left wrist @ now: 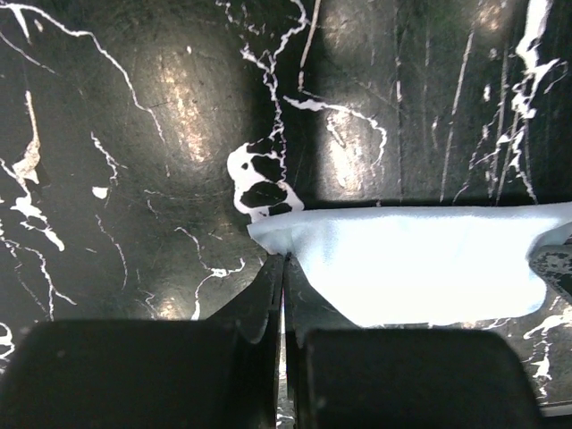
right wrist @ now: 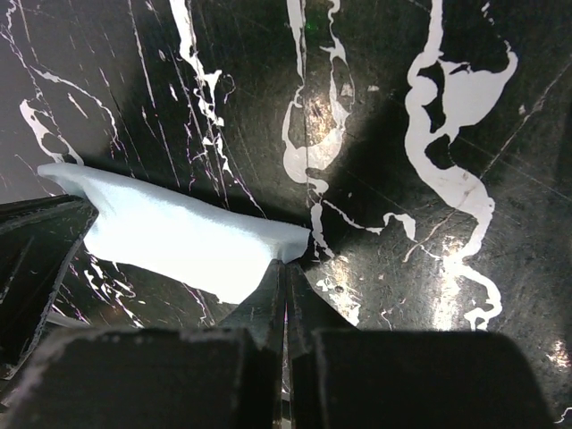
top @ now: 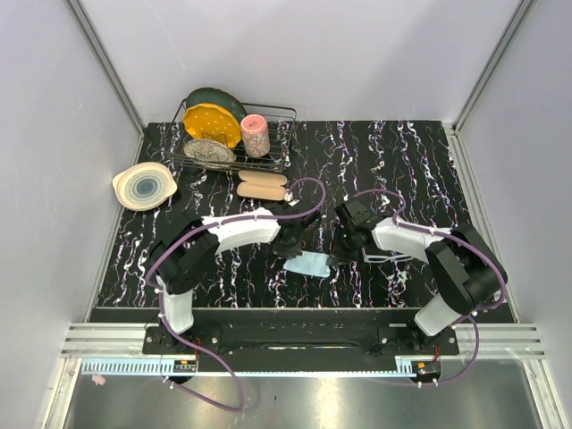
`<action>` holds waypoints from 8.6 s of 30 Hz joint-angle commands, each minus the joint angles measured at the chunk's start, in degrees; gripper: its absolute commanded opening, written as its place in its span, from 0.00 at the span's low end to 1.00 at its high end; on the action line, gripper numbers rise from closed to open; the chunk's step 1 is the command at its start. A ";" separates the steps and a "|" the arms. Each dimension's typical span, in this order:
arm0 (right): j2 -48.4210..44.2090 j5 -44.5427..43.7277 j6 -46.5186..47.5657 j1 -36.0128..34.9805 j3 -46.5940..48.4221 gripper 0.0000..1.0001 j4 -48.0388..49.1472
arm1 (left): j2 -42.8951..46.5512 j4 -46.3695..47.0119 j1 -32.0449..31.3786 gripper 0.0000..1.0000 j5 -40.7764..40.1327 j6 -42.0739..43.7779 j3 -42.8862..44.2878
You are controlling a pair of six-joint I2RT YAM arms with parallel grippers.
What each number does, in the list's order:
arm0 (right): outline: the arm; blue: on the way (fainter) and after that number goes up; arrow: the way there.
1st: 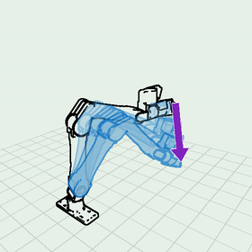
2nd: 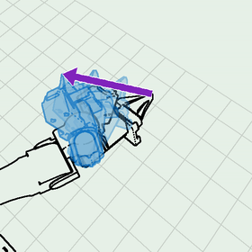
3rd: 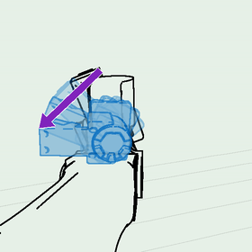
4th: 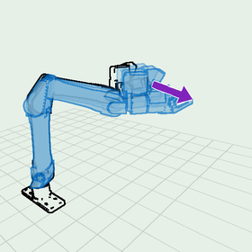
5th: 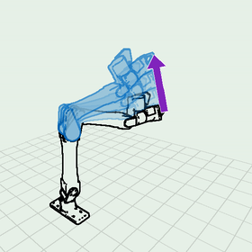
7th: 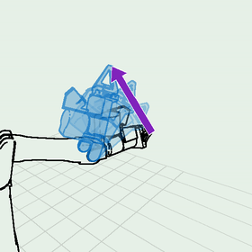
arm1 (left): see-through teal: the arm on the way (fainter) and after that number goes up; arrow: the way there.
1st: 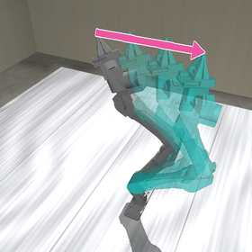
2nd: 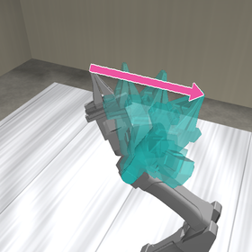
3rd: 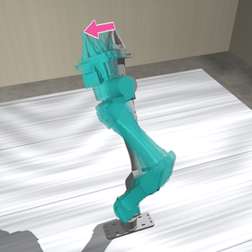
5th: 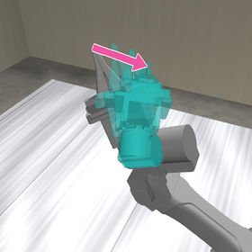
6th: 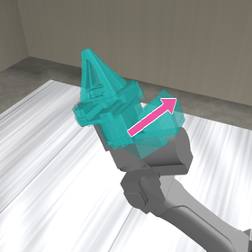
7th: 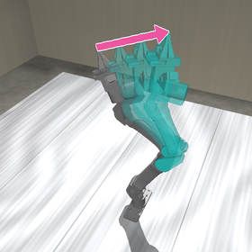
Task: Organize the sunglasses
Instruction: Place the folded cleaning cloth in the sunglasses case.
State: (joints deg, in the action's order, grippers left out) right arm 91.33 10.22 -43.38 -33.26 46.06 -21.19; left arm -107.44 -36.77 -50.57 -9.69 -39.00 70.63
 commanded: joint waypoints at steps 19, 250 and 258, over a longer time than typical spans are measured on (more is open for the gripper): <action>4.11 -1.52 3.47 -0.76 20.63 0.00 -0.43 | 6.10 -5.24 11.53 0.00 1.87 7.80 9.79; 35.50 -17.51 5.23 -3.04 55.54 0.00 0.62 | -12.01 2.58 33.87 0.43 -2.35 14.13 20.60; 35.06 -17.34 4.70 -3.04 55.27 0.00 0.54 | -10.86 3.64 33.87 0.49 -2.17 13.95 19.90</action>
State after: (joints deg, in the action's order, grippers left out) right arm 130.78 -5.39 -37.85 -36.01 101.54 -20.12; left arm -120.68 -35.29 -16.82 -11.81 -24.56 91.20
